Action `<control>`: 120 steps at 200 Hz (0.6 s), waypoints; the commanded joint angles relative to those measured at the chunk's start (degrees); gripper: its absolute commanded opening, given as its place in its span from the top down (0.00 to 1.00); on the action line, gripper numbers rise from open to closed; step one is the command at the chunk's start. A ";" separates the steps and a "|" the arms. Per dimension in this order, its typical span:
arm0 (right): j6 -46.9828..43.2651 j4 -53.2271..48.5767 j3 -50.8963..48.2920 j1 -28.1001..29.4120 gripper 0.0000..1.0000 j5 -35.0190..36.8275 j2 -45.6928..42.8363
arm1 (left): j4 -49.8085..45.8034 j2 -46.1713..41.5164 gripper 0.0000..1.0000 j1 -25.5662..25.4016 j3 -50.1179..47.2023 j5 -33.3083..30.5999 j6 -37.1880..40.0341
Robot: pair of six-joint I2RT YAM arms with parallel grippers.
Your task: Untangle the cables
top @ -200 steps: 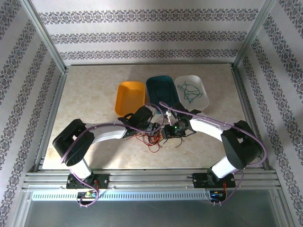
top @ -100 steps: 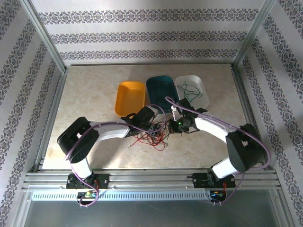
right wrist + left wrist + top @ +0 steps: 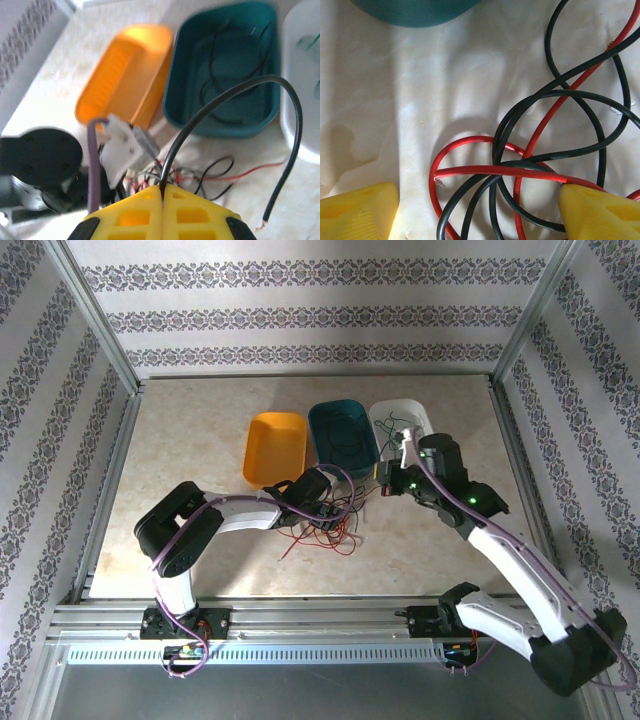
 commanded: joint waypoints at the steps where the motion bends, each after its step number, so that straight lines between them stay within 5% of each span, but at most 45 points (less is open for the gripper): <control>1: -1.72 2.23 3.44 -0.55 1.00 9.68 -4.03 | -3.47 0.55 0.16 -1.00 -0.58 0.94 0.81; 37: -3.62 7.25 6.30 -2.11 1.00 15.61 -5.92 | -1.52 -1.60 0.15 -1.00 -2.00 1.49 0.73; 80: -3.26 7.90 10.06 -4.51 1.00 13.59 4.23 | 7.74 -8.06 0.09 -1.00 -6.23 0.94 -0.65; 120: -5.41 9.56 15.15 -5.17 1.00 8.19 17.83 | 17.12 -17.92 0.05 -0.91 -10.78 -9.73 -7.05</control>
